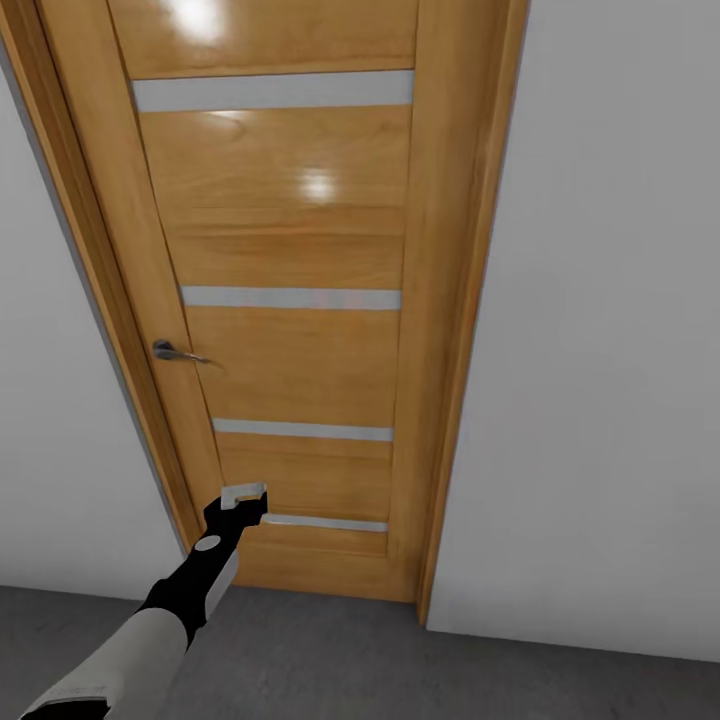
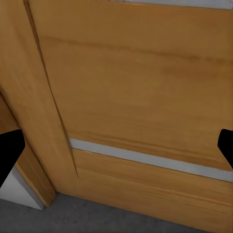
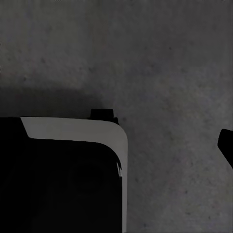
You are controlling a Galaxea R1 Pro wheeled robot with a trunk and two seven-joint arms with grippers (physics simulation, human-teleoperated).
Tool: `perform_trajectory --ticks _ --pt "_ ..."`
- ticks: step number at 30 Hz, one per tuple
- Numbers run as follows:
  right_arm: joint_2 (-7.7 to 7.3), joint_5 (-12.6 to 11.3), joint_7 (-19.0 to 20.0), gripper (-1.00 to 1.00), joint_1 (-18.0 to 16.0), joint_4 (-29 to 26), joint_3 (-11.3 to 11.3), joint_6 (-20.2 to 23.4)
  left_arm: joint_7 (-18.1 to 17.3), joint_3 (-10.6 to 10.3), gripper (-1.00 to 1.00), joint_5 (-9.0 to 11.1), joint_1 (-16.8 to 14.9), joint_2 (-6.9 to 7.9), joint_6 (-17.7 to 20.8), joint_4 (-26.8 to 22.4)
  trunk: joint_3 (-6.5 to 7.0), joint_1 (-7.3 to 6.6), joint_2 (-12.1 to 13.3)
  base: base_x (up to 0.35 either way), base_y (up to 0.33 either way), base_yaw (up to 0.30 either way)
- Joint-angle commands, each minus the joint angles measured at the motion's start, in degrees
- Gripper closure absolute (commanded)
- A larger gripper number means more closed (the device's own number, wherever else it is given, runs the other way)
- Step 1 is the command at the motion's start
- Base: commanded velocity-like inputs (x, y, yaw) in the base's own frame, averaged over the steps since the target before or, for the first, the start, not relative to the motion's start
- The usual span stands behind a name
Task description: Move the two storage containers from the living room to the garage. In the garage, place one container on the floor and stack the other container on top of it (either order is fine).
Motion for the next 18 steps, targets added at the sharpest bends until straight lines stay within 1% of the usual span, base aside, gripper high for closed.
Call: perform_trajectory --ticks 1,4,10,18 --pt "0.00 0.01 -0.01 -1.00 -0.03 0.05 0.03 -0.19 -0.01 0.22 -1.00 0.03 -0.04 -0.05 -0.20 0.04 -0.06 0.00 -0.03 0.042 0.000 0.000" --pt "0.02 0.01 -0.01 -1.00 -0.03 0.05 0.03 -0.19 -0.01 0.22 -1.00 0.03 -0.04 -0.01 -0.17 0.04 -0.06 0.00 -0.03 0.149 0.000 0.000" --pt "-0.02 0.01 -0.01 -1.00 -0.03 0.05 0.03 -0.19 -0.01 0.22 -1.00 0.03 -0.05 0.00 -0.19 0.04 -0.06 0.00 -0.03 0.231 0.000 0.000" --pt "-0.04 0.01 -0.01 -1.00 -0.03 0.05 0.03 -0.19 -0.01 0.22 -1.00 0.03 -0.04 -0.02 -0.20 0.04 -0.06 0.00 -0.03 0.071 0.000 0.000"
